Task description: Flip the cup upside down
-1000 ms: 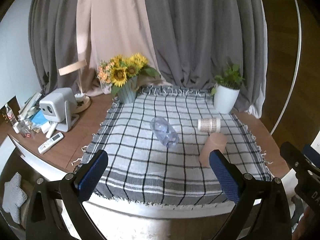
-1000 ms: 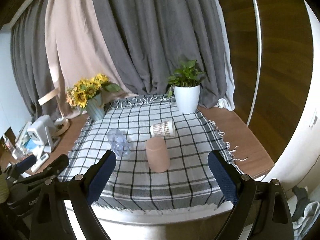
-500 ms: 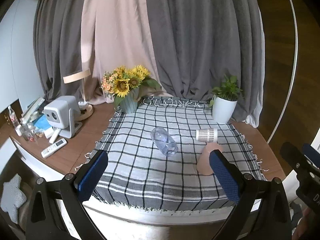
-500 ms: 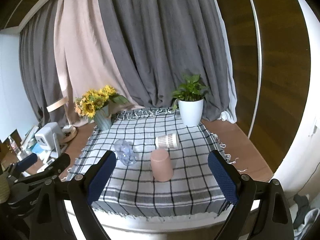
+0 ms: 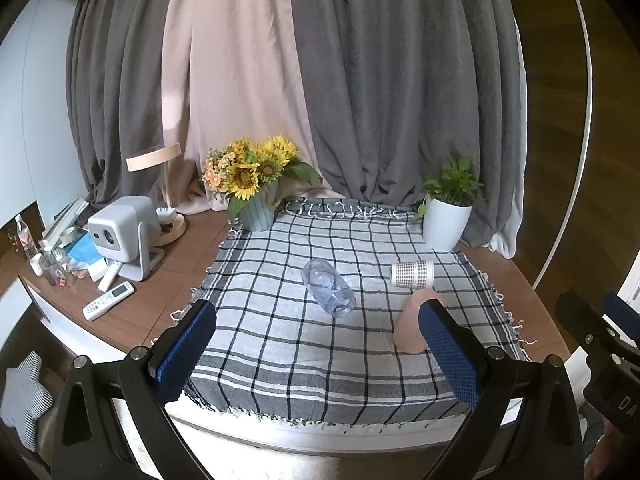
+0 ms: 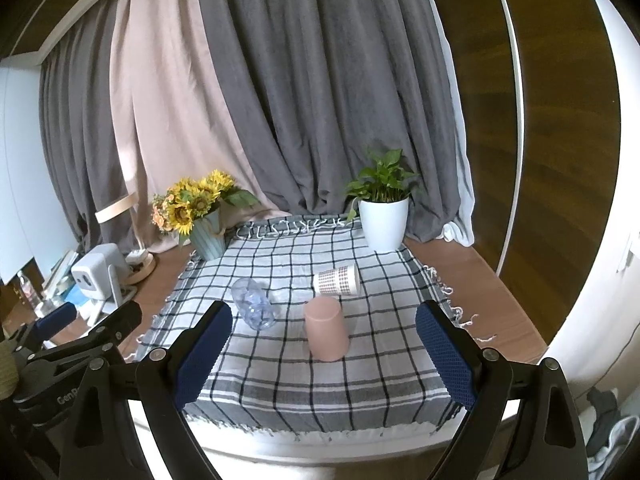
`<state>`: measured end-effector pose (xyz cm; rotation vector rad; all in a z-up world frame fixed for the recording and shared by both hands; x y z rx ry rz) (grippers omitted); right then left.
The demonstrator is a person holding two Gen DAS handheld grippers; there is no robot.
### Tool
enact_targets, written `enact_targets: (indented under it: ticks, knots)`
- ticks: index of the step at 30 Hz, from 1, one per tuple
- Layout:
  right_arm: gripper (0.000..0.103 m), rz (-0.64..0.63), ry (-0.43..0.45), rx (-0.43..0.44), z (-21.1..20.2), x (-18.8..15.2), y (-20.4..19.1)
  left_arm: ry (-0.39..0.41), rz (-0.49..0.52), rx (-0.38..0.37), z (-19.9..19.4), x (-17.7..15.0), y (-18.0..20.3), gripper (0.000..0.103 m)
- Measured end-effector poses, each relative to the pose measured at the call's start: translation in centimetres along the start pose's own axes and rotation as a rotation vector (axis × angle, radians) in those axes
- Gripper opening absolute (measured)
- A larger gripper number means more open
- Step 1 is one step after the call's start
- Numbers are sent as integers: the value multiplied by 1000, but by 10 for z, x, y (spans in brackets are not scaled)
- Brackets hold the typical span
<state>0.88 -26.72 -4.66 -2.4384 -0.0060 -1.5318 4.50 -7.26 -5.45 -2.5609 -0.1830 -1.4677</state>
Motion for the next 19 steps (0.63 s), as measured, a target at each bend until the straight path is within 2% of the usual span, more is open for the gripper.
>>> enact_targets:
  ticks: [19]
  knots:
    - [93,3,-12,-9,7,-8,-1,-12,16,-21,6,1,-3,103]
Point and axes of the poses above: each gripper's, at about its wrist camera, not at the fingertips, and z roughly the way its jaws point, y to its right, x to its top, the point moved 9 cm from there along z, roughly the way its jaws point, and after that the axes turned 14 degrees about x, right-handed, at the moved point
